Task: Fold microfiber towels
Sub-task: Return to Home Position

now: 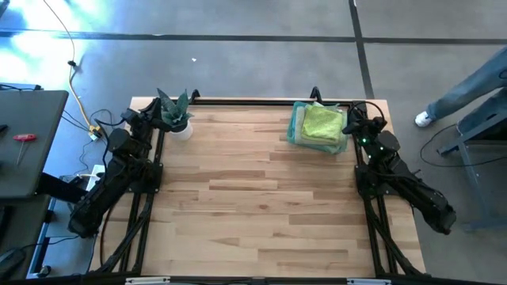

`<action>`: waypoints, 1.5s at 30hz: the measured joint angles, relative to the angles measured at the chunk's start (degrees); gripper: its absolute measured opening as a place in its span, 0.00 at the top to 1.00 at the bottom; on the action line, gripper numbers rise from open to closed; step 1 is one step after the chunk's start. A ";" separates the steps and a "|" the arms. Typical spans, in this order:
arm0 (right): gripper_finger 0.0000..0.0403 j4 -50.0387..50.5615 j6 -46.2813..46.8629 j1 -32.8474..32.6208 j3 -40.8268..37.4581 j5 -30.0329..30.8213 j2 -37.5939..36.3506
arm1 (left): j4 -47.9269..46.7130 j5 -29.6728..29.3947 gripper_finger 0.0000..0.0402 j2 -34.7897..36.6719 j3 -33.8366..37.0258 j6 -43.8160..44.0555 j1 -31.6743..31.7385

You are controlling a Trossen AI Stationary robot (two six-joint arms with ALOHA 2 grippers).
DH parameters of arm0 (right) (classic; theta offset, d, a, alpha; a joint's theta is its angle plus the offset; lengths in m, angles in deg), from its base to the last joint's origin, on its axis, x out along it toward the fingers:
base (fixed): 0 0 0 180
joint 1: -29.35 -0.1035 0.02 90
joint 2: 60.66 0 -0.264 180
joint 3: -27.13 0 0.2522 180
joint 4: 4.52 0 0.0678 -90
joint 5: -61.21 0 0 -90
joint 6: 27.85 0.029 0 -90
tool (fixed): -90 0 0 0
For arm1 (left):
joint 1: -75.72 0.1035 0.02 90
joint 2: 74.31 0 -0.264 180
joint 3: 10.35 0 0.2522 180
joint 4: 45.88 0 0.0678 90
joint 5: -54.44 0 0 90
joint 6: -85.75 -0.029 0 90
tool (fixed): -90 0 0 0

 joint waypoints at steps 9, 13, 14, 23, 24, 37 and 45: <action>0.55 0.00 -0.01 0.00 0.00 0.00 0.00 | 0.00 0.00 0.95 0.00 -0.01 0.00 0.00; 0.55 -0.01 0.01 0.00 0.00 0.00 0.00 | 0.00 0.00 0.95 0.00 -0.01 0.00 0.00; 0.55 -0.02 -0.01 0.00 0.00 0.00 0.00 | 0.00 0.02 0.95 0.00 -0.01 0.00 0.00; 0.55 -0.02 0.00 -0.01 -0.02 0.00 0.01 | 0.00 0.04 0.95 0.00 0.01 0.00 0.00; 0.55 -0.02 0.00 0.00 -0.02 0.00 0.00 | 0.00 0.04 0.95 0.00 -0.01 0.00 0.00; 0.55 0.00 -0.01 -0.02 -0.02 0.00 0.02 | 0.00 0.04 0.95 0.00 -0.01 0.00 0.00; 0.55 -0.02 0.01 0.00 -0.02 0.00 0.02 | 0.00 0.04 0.95 0.00 -0.01 0.00 0.00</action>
